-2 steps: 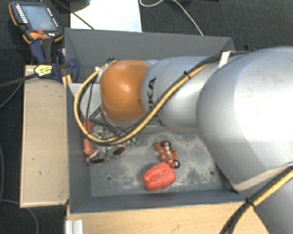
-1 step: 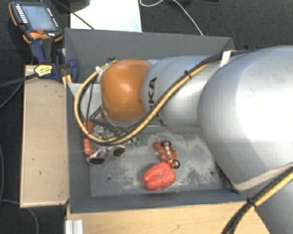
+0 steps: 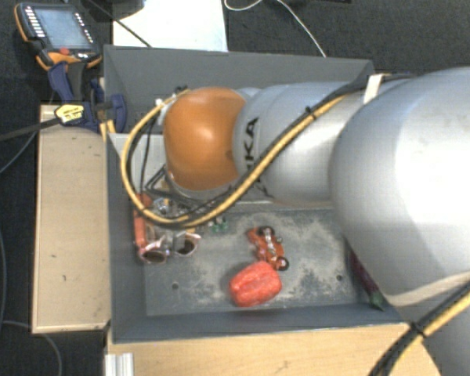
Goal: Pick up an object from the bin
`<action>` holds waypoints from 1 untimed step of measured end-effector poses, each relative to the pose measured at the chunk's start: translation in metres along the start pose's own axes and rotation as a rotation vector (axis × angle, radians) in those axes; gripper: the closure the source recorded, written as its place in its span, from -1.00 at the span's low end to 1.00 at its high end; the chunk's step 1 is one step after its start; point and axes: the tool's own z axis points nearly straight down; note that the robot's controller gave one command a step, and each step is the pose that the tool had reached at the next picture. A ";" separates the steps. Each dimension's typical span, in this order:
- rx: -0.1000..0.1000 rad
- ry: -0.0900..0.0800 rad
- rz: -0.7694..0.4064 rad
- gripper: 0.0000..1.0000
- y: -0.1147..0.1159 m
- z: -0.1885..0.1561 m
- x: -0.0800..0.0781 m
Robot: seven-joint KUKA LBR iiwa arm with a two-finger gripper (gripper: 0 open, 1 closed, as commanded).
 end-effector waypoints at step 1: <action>0.000 -0.005 0.001 1.00 0.000 -0.025 -0.002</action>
Offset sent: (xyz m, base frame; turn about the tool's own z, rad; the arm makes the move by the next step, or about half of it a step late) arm 0.0001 0.0001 0.0455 0.0000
